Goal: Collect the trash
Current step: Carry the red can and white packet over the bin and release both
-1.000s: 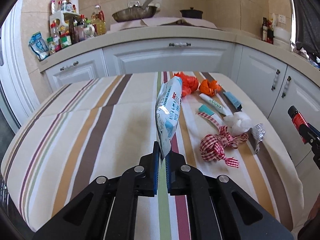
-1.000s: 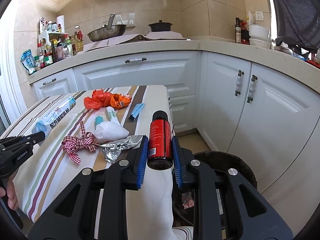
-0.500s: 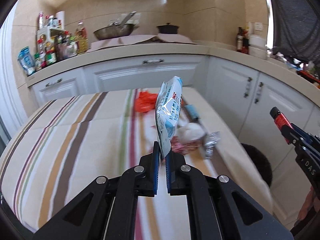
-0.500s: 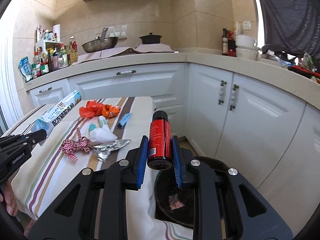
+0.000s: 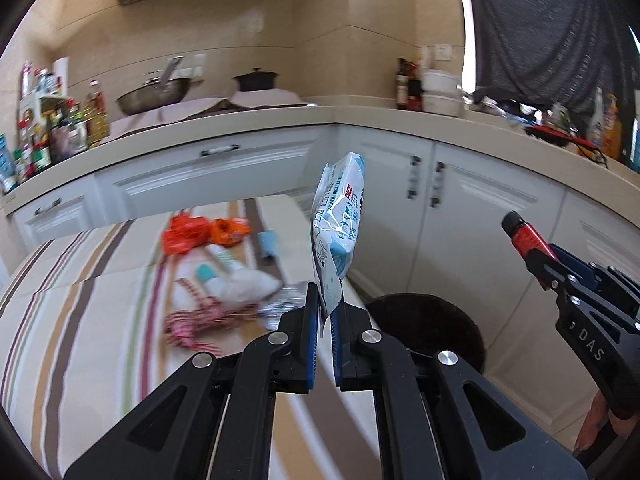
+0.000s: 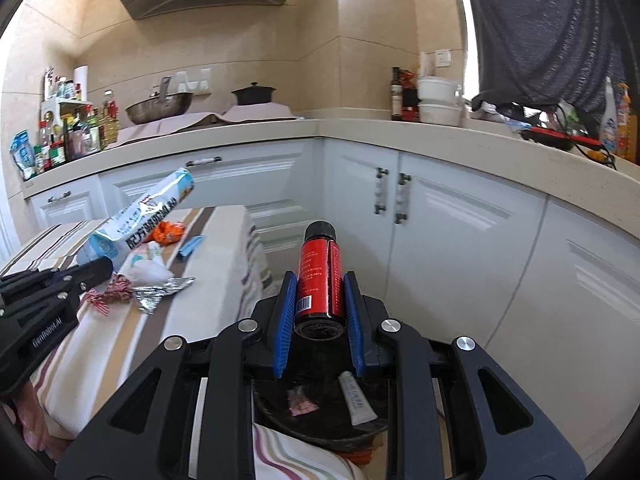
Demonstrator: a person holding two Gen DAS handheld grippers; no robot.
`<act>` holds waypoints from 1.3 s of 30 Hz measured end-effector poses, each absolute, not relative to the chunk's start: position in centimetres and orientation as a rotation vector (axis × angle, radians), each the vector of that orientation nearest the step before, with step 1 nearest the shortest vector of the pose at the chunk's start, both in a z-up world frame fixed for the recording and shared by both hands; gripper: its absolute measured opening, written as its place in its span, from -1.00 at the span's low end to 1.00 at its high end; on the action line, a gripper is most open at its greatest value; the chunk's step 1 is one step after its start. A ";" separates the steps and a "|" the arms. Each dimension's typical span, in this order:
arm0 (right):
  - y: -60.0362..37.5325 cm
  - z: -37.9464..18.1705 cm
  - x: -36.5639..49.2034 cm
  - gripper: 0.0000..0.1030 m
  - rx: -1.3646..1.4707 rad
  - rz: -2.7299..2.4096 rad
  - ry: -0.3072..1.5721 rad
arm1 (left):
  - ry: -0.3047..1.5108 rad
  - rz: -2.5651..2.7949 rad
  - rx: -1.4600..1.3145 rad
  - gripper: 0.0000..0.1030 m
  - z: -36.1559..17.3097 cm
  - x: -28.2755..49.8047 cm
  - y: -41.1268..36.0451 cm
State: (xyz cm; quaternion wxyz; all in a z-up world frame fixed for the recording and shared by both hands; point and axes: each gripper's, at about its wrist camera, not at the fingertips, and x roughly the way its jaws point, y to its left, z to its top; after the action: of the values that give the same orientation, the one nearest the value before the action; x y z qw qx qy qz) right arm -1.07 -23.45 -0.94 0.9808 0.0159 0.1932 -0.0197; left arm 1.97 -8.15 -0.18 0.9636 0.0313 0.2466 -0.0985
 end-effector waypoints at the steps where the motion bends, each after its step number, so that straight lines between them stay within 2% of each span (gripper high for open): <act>1: -23.7 -1.0 -1.0 -0.55 0.034 -0.044 0.387 | 0.500 -0.208 0.067 -0.87 -0.3 1.9 -8.6; 14: -27.8 -4.1 0.6 -0.55 0.070 -0.082 0.438 | 0.584 -0.274 0.138 -0.87 -3.3 4.4 -15.3; 29: -30.5 -6.5 5.5 -0.53 0.101 -0.066 0.497 | 0.678 -0.265 0.172 -0.85 -5.4 7.4 -18.9; 31: -30.8 -6.8 6.0 -0.38 0.109 -0.073 0.497 | 0.688 -0.264 0.166 -0.77 -5.5 7.8 -18.9; 32: -30.9 -6.8 6.2 -0.25 0.113 -0.076 0.495 | 0.691 -0.265 0.161 -0.70 -5.5 7.8 -18.9; 33: -31.0 -6.9 6.2 -0.20 0.115 -0.081 0.492 | 0.690 -0.265 0.157 -0.52 -5.5 7.8 -18.8; 34: -31.1 -6.8 6.2 -0.20 0.115 -0.083 0.491 | 0.688 -0.266 0.152 -0.37 -5.4 7.8 -18.7; 39: -31.0 -6.6 6.1 -0.20 0.118 -0.091 0.488 | 0.664 -0.272 0.120 -0.26 -4.7 7.4 -18.1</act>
State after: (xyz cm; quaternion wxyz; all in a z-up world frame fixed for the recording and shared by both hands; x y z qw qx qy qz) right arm 6.06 -30.97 -6.60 0.9677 0.0585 0.2412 -0.0451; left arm 7.41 -18.07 -4.67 0.9346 0.0588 0.3247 -0.1330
